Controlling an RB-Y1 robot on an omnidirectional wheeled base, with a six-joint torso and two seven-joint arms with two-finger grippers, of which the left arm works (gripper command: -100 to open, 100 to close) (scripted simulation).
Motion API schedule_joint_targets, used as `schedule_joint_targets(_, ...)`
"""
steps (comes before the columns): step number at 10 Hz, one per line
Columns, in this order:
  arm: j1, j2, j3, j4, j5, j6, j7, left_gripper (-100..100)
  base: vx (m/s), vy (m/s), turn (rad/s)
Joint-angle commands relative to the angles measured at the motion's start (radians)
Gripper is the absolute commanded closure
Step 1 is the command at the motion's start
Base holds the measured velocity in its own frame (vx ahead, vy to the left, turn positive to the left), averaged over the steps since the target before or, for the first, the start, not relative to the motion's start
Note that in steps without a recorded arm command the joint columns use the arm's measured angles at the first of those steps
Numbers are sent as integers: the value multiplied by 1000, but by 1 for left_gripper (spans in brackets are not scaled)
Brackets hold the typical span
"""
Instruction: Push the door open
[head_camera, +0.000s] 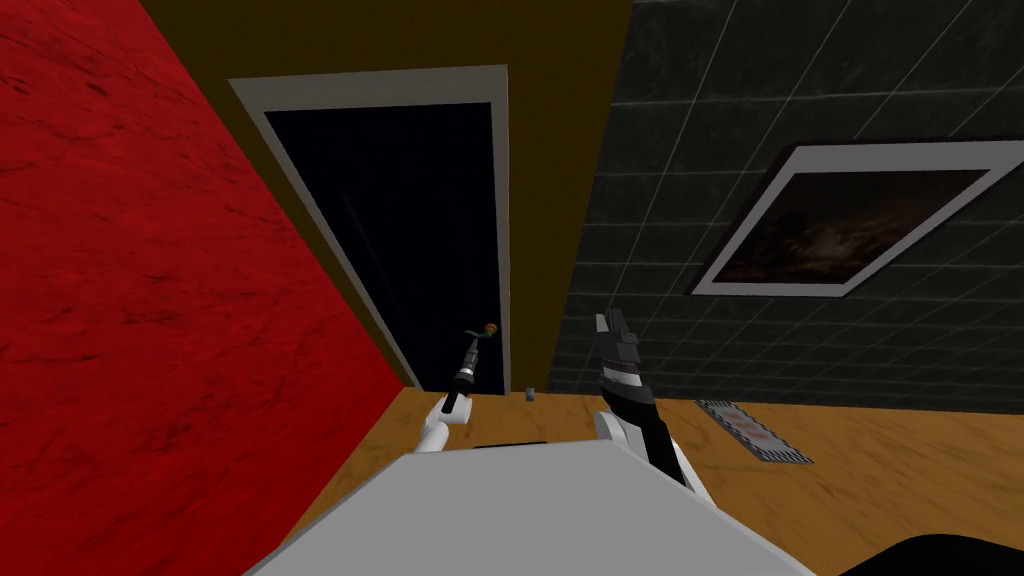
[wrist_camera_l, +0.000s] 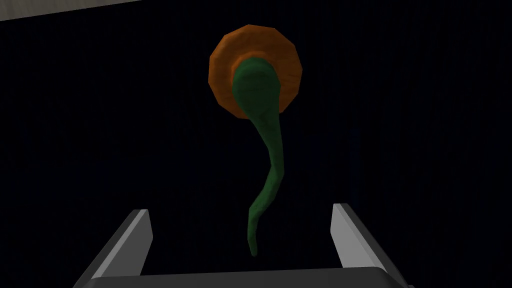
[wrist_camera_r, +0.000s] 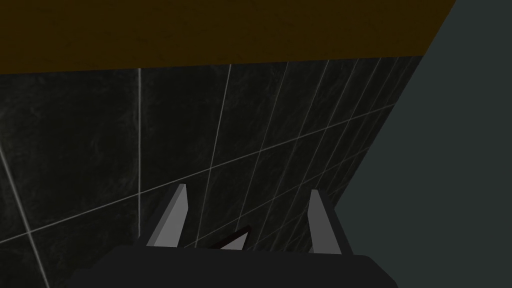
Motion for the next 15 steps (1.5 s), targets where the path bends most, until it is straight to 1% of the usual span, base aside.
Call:
schedule_joint_targets(1, -14, 7, 20, 30, 8, -15, -6, -100, 198, -16, -121)
schedule_joint_targets(2, -14, 7, 20, 30, 8, -15, -6, -100, 126, 7, -64)
schedule_joint_targets(3, -19, 3, 43, 42, 18, -22, -13, -100, 164, 22, -207)
schedule_joint_targets(5, -23, -12, 62, 52, 26, -28, -19, -100, 203, -12, -120)
schedule_joint_targets(6, -21, -7, 55, 47, 23, -24, -18, -100, 87, 6, -20)
schedule_joint_targets(7, -21, -7, 55, 47, 23, -24, -18, 100, -12, -2, 21)
schedule_joint_targets(12, -21, -7, 55, 47, 23, -24, -18, 100, -9, 0, -2)
schedule_joint_targets(13, -31, 5, 90, 51, 33, -32, -34, 100, -2, 37, -205)
schedule_joint_targets(15, -37, 13, 119, 54, 42, -42, -50, 100, -15, 76, -169)
